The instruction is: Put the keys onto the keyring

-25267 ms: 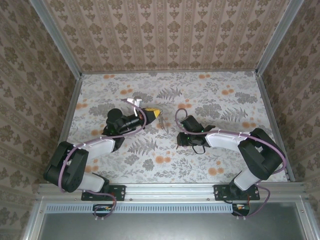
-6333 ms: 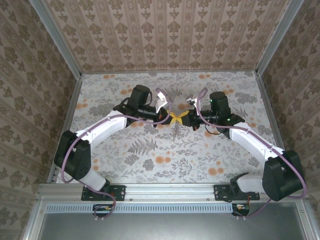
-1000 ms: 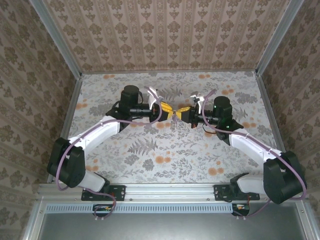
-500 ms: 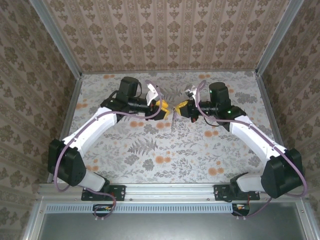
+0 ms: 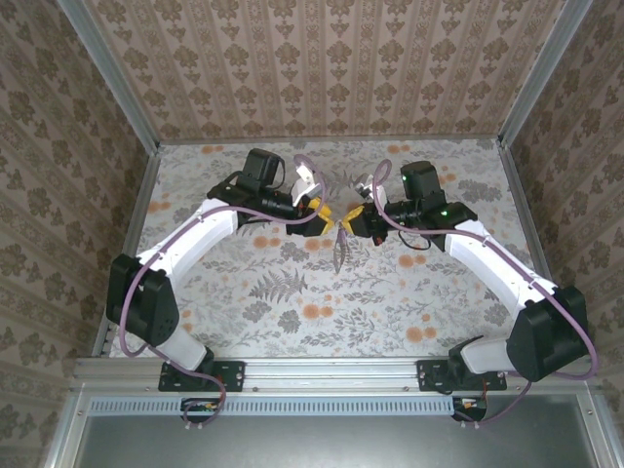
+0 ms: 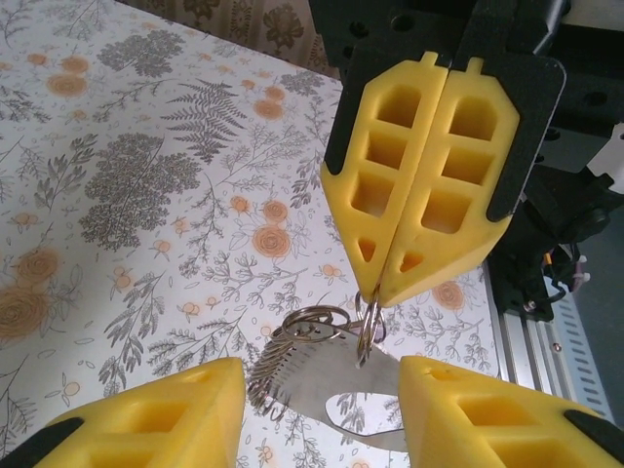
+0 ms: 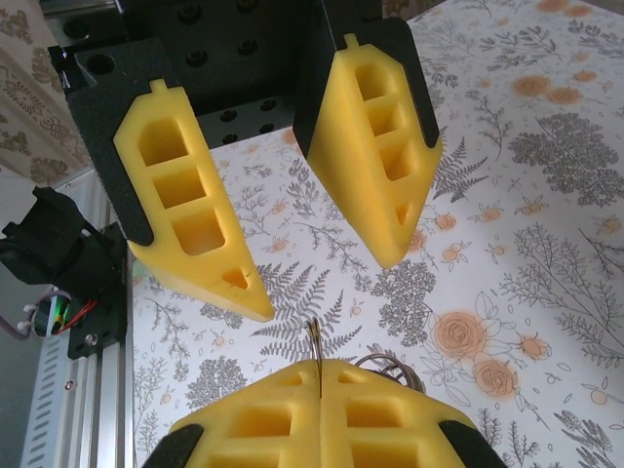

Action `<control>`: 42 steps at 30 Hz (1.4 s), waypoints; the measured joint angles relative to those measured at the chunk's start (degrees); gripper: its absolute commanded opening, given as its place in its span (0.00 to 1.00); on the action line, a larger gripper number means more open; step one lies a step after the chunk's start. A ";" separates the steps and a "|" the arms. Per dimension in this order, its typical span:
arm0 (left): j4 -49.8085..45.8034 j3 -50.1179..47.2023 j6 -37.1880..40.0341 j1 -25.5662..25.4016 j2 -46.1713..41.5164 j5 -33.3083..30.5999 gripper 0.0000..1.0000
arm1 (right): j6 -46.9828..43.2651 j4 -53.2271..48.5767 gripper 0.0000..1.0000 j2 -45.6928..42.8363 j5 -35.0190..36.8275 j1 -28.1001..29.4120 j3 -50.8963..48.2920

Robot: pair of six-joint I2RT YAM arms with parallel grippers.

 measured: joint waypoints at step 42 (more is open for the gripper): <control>20.65 -9.38 -9.90 -2.36 1.70 0.76 0.00 | 14.25 21.35 0.49 -10.38 4.68 -5.18 -15.78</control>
